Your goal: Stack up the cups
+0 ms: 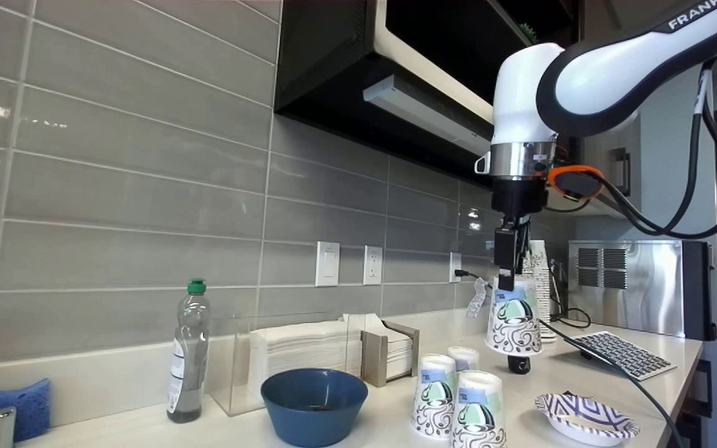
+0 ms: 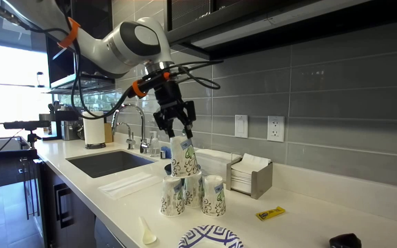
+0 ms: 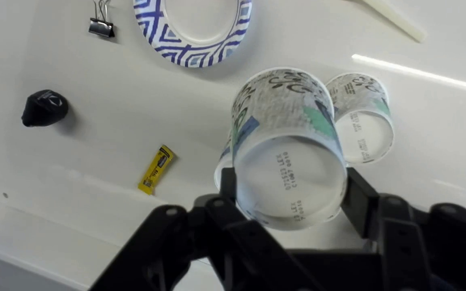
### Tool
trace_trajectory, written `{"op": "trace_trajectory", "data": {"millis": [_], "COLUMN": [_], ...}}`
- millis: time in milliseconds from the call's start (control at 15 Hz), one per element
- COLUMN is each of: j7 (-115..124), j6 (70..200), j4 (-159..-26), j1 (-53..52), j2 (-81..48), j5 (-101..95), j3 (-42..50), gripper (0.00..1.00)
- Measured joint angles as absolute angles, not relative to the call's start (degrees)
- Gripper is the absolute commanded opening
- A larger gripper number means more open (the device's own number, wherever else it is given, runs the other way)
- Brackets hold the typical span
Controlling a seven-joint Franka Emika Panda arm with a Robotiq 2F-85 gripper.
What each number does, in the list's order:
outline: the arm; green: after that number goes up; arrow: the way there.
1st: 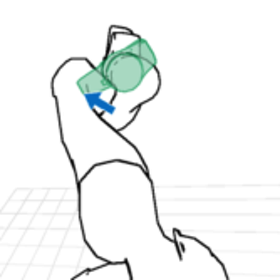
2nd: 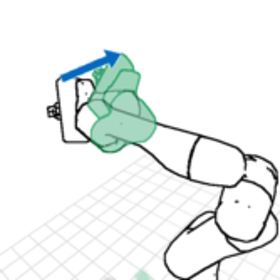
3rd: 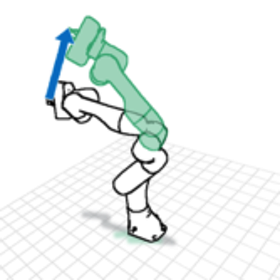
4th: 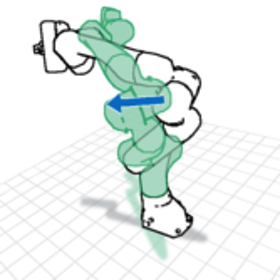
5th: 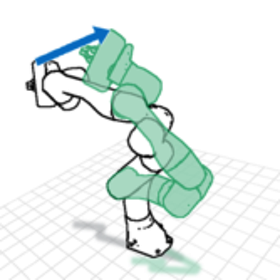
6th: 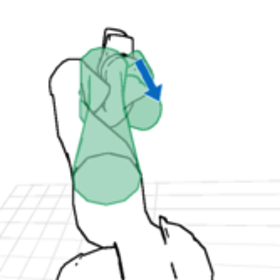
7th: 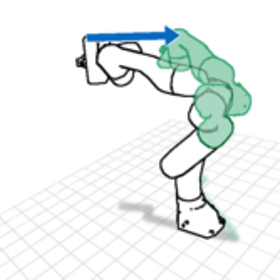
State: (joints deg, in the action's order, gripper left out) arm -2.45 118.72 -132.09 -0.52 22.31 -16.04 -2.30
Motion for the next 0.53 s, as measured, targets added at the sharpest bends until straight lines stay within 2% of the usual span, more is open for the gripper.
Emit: {"op": "trace_trajectory", "data": {"millis": [533], "j7": [-5.69], "j6": [119.52], "j4": [-131.05], "j1": [-3.72], "j2": [20.80], "j5": [-9.07], "j3": [-2.26], "gripper": [0.40]}}
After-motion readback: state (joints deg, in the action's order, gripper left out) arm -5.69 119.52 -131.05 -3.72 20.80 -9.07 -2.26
